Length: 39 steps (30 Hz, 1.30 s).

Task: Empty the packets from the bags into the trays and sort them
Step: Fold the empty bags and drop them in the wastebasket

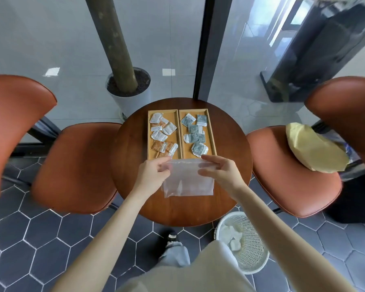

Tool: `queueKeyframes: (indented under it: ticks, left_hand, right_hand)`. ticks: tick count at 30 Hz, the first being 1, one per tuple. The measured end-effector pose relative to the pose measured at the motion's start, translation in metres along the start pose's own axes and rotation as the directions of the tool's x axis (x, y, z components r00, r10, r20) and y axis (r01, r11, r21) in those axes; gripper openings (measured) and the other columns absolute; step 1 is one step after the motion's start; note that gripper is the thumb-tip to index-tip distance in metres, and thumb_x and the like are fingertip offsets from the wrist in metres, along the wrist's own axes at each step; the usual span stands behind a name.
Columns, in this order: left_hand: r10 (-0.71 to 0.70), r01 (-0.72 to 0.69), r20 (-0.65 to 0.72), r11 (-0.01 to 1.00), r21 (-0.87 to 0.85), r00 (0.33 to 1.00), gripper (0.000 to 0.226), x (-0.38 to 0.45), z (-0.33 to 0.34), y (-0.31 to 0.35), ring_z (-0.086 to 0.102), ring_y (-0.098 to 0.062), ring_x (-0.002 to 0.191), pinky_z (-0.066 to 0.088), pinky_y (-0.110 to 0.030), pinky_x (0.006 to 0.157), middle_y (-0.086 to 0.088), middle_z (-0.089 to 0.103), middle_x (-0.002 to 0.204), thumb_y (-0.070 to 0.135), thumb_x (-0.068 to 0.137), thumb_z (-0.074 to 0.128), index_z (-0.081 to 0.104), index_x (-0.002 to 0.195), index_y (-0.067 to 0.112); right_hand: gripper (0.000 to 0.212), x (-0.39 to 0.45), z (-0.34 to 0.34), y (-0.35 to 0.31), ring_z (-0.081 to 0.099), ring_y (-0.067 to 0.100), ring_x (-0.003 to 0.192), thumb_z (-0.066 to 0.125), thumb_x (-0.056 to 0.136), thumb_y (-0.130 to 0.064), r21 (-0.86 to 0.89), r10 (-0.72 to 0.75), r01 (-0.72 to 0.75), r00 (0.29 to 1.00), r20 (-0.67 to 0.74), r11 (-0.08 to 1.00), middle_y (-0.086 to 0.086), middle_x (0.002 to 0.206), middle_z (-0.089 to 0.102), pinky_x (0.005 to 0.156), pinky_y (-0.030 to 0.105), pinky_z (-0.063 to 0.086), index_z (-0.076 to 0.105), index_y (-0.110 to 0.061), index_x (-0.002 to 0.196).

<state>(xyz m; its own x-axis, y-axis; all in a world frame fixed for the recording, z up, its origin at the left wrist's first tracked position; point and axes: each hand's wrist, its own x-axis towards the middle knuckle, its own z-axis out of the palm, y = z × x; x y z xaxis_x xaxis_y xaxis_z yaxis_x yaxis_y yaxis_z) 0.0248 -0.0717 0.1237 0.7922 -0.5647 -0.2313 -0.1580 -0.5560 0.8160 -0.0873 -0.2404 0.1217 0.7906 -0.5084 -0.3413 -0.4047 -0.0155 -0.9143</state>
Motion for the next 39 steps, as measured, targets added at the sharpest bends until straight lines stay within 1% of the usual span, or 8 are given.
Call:
queueKeyframes:
  ticks: [6, 10, 17, 20, 25, 28, 31, 39]
  left_hand:
    - [0.179, -0.152, -0.096, 0.958, 0.243, 0.979, 0.025, -0.025, 0.023, 0.020, 0.067, -0.020, 0.092, 0.050, -0.021, 0.075, -0.010, 0.072, 0.104, 0.012, 0.083, 0.066, 0.069, 0.107, 0.008]
    - [0.158, -0.149, -0.024, 0.962, 0.230, 0.987, 0.012, -0.044, 0.049, 0.037, 0.055, -0.015, 0.090, 0.040, -0.023, 0.075, -0.004, 0.061, 0.095, 0.016, 0.081, 0.068, 0.074, 0.091, 0.012]
    - [-0.001, 0.058, 0.229, 0.968, -0.243, 0.973, 0.004, -0.106, 0.101, 0.070, 0.060, -0.007, 0.085, 0.043, -0.024, 0.082, 0.005, 0.067, 0.088, 0.020, 0.086, 0.062, 0.066, 0.088, 0.020]
    - [-0.044, 0.192, 0.384, 0.914, -0.358, 0.922, 0.036, -0.132, 0.128, 0.070, 0.067, -0.021, 0.095, 0.049, -0.031, 0.088, -0.006, 0.072, 0.102, 0.030, 0.071, 0.075, 0.068, 0.101, 0.013]
    - [-0.111, 0.300, 0.463, 0.884, -0.358, 0.879, 0.011, -0.160, 0.181, 0.060, 0.069, -0.006, 0.062, 0.053, -0.014, 0.054, 0.005, 0.074, 0.067, 0.001, 0.079, 0.066, 0.067, 0.089, 0.006]
    - [-0.178, 0.372, 0.467, 0.854, -0.364, 0.866, 0.010, -0.169, 0.209, 0.055, 0.069, -0.007, 0.061, 0.055, -0.015, 0.055, 0.006, 0.073, 0.065, -0.001, 0.080, 0.064, 0.067, 0.086, 0.007]
    - [-0.233, 0.388, 0.435, 0.867, -0.313, 0.870, 0.011, -0.173, 0.232, 0.050, 0.067, -0.004, 0.056, 0.053, -0.013, 0.052, 0.002, 0.071, 0.068, -0.001, 0.079, 0.066, 0.067, 0.081, 0.010]
    - [-0.208, 0.276, 0.334, 0.946, -0.170, 0.919, 0.015, -0.143, 0.270, 0.038, 0.062, -0.016, 0.066, 0.051, -0.018, 0.056, 0.009, 0.068, 0.060, 0.006, 0.081, 0.064, 0.068, 0.073, 0.018]
  right_hand:
    - [0.025, -0.032, -0.022, 0.016, 0.057, 0.009, 0.078, 0.072, 0.077, -0.011, -0.389, -0.134, 0.060, 0.977, -0.165, 0.919, 0.001, 0.095, 0.069, 0.058, 0.002, 0.037, 0.073, -0.007, 0.101]
    - [0.018, -0.063, -0.058, 0.038, 0.047, 0.018, 0.098, 0.075, 0.075, -0.020, -0.539, -0.223, 0.063, 0.946, -0.237, 0.840, 0.004, 0.097, 0.062, 0.082, 0.022, 0.032, 0.077, -0.011, 0.091]
    - [0.005, -0.148, -0.124, 0.062, 0.057, -0.001, 0.051, 0.069, 0.080, -0.006, 0.175, 0.021, -0.003, 0.995, -0.099, 0.985, -0.009, 0.058, 0.065, 0.052, 0.013, 0.046, 0.069, -0.009, 0.076]
    - [0.007, -0.177, -0.144, 0.085, 0.059, 0.010, 0.052, 0.066, 0.081, -0.003, 0.371, 0.110, -0.057, 0.986, -0.124, 0.927, -0.003, 0.059, 0.067, 0.049, 0.019, 0.051, 0.069, -0.008, 0.077]
    - [0.008, -0.215, -0.172, 0.134, 0.059, 0.018, 0.064, 0.067, 0.082, -0.018, 0.585, 0.288, -0.161, 0.949, -0.131, 0.795, 0.003, 0.070, 0.066, 0.062, 0.027, 0.051, 0.071, -0.011, 0.079]
    - [0.022, -0.235, -0.181, 0.163, 0.061, 0.020, 0.069, 0.058, 0.087, -0.033, 0.655, 0.437, -0.322, 0.899, -0.013, 0.683, 0.003, 0.071, 0.065, 0.068, 0.029, 0.052, 0.067, -0.013, 0.087]
    - [0.017, -0.254, -0.188, 0.188, 0.069, 0.024, 0.069, 0.058, 0.087, -0.018, 0.586, 0.510, -0.444, 0.858, 0.061, 0.677, 0.009, 0.076, 0.067, 0.075, 0.036, 0.057, 0.063, -0.005, 0.096]
    - [0.014, -0.243, -0.182, 0.234, 0.061, 0.008, 0.041, 0.059, 0.080, 0.010, 0.664, 0.632, -0.404, 0.763, -0.134, 0.629, 0.000, 0.044, 0.062, 0.053, 0.022, 0.059, 0.059, -0.003, 0.080]
